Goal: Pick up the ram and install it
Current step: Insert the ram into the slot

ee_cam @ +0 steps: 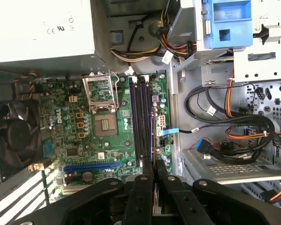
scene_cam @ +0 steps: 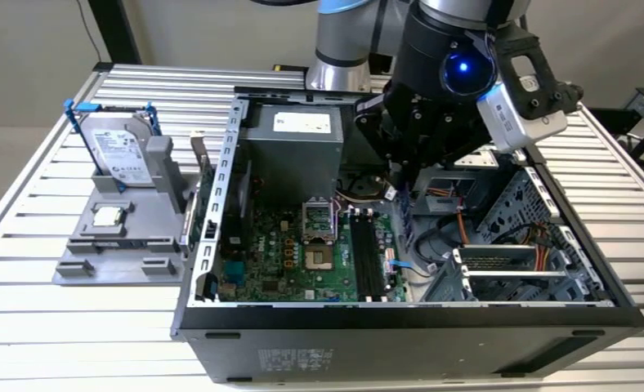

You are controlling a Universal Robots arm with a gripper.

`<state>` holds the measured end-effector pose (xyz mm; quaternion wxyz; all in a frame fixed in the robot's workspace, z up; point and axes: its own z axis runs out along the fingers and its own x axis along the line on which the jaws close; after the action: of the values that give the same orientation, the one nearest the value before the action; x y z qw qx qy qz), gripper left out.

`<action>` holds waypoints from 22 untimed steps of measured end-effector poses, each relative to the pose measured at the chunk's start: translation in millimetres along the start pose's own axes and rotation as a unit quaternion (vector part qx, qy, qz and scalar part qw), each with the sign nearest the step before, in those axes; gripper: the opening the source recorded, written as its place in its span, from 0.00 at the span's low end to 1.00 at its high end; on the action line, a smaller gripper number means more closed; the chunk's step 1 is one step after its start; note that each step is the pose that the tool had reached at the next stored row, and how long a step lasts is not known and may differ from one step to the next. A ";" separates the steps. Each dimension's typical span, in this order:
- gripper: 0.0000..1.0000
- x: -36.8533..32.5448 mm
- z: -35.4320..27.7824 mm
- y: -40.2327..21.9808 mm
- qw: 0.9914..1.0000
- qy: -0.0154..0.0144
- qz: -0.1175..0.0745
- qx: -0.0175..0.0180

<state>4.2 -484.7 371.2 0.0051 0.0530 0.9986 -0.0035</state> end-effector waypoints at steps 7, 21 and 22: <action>0.00 -5.8 0.7 0.6 1.000 0.000 0.000 0.000; 0.00 -18.2 3.2 2.0 1.000 0.000 0.000 0.001; 0.00 -18.2 3.4 2.0 1.000 0.000 0.000 0.001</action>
<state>22.6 -484.7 367.9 0.0051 0.0530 0.9986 -0.0042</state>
